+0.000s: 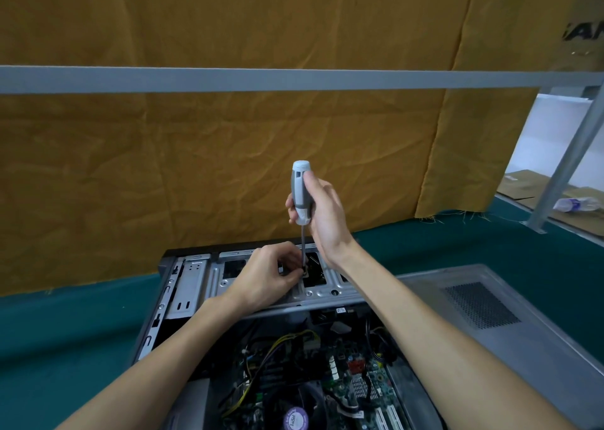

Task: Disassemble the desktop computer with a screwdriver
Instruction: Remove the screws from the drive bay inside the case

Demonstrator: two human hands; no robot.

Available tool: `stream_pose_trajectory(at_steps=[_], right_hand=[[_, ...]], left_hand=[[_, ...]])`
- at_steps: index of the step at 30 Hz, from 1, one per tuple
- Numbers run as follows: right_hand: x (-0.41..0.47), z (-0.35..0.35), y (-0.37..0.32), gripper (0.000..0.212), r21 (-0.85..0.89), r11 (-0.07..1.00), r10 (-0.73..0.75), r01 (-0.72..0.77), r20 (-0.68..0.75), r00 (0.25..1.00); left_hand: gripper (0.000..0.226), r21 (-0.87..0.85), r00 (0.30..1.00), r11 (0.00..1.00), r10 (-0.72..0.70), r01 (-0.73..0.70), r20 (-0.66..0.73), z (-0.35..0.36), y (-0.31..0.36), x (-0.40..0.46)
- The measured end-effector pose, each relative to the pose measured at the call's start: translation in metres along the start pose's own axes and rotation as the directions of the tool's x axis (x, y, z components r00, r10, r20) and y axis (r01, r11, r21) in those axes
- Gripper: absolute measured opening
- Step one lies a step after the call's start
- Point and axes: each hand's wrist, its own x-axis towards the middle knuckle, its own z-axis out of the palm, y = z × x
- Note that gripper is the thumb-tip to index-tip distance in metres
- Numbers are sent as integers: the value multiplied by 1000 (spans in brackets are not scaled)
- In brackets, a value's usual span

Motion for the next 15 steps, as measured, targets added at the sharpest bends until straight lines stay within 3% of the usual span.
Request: stream_pose_trajectory(at_steps=[5,10,15], right_hand=[[-3,3,-1,49,-51,998,-47,47,14,999],[-3,3,-4,58,-33,998,-49,49,22,999],[-3,2,1,40,-133,986,-93,97,34,995]], left_hand=[[14,8,1000,1000,15,-15,3,-1,2,-1],[14,17,1000,1000,5,-5,4,0,2,0],[12,14,1000,1000,4,-4,0,-1,3,1]])
